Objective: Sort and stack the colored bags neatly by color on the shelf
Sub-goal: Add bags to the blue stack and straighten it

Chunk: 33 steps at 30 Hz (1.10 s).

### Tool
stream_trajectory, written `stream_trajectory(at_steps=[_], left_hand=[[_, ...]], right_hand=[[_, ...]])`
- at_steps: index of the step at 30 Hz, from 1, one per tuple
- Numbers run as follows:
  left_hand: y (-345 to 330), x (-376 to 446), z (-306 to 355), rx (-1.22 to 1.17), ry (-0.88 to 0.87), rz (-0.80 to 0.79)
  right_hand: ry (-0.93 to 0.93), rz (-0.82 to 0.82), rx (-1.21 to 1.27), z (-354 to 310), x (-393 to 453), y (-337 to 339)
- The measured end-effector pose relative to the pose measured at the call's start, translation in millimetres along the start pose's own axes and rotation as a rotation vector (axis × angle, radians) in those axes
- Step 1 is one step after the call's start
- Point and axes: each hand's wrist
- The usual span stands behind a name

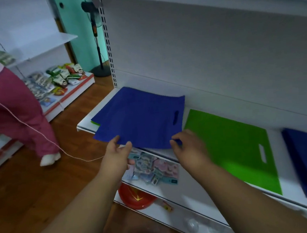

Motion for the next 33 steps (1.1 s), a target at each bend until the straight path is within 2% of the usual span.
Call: stream_trajectory(at_steps=[2,4,6,9,14,19,27,33], left_hand=[[-0.5,5.8,-0.3,-0.24,0.014,0.091],[1.7,9.0,-4.3,-0.274,0.017,0.199],[-0.2,7.5,-6.3,-0.085,-0.017,0.254],[-24.8,-2.2,-5.6,0.381,-0.118,0.211],[-100.0,-22.1,-2.4,0.748,-0.322,0.071],[-203.7,-34.7,4.3,0.934,-0.564,-0.025],[-371.0,-73.8,-2.1,1.051,-0.649,-0.144],[-453.3,-99.8,-19.2,1.147,-0.629,-0.217]], right_hand=[[0.07,0.115,0.067,9.1,-6.6,4.8],[0.081,0.211,0.091,20.8,-13.8,11.4],[0.058,0.293,0.096,34.6,-22.2,20.0],[0.004,0.445,0.084,67.7,-39.5,37.1],[-0.185,0.565,0.125,140.3,-90.3,76.3],[-0.353,0.573,0.101,221.5,-163.6,117.8],[-0.514,0.46,-0.038,352.9,-270.2,181.2],[-0.607,0.336,-0.065,416.6,-318.8,208.4]])
Point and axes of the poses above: each hand's wrist, its own x-axis towards the middle knuckle, its own y-axis out of the back of the hand, z = x × y, and after that the axes turned 14 degrees about -z, right-handed
